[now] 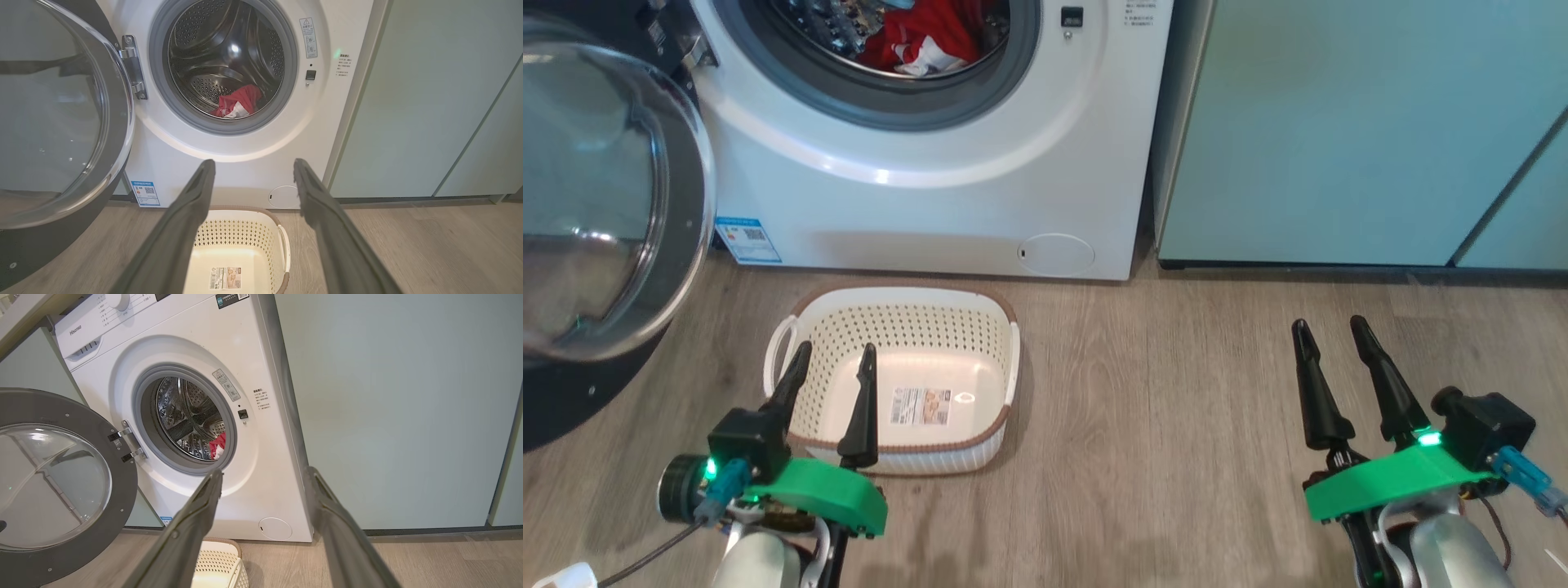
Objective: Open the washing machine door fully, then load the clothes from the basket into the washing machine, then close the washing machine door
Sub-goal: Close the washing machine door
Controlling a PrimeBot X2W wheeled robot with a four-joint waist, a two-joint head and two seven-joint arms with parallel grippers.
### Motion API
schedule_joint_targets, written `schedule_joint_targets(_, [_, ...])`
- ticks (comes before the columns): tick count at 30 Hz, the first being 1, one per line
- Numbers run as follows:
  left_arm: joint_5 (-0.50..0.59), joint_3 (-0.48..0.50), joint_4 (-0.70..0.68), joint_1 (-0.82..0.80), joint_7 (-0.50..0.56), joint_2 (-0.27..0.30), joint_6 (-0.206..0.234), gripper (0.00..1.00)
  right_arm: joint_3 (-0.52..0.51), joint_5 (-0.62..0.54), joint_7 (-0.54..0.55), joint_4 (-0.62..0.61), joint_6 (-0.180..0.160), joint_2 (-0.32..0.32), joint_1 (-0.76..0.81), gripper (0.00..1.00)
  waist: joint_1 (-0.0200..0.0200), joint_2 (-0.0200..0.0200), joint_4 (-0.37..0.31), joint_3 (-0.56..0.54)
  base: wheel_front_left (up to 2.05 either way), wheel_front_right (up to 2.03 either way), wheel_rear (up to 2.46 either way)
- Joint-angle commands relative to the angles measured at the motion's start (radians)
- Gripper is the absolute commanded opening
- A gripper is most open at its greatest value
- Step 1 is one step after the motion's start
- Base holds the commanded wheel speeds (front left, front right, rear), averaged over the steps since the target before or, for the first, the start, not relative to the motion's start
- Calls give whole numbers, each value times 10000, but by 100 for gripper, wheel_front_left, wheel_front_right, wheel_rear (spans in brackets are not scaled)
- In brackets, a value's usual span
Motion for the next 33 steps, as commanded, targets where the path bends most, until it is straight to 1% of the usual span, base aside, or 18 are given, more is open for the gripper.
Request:
schedule_joint_targets(1, [70, 289, -286, -476, -51, 26, 23, 100, 237, -45, -92, -296, 0, -1, -333, 100, -1, -1, 0, -5, -151, 151, 0])
schedule_joint_targets(7, [122, 245, -211, -479, -51, 26, 96, 100, 245, -79, -92, -266, 0, -2, -336, 100, -1, -1, 11, -23, -94, 94, 0])
schedule_joint_targets(24, [160, 263, -261, -376, -51, 26, 92, 100, 317, -111, -92, -227, 0, -20, -261, 100, -1, -1, 109, -152, 0, 0, 0])
schedule_joint_targets(33, [193, 178, -235, -418, -51, 26, 53, 100, 305, -89, -92, -307, 0, -16, -216, 100, -1, -1, 309, -91, 0, 0, 0])
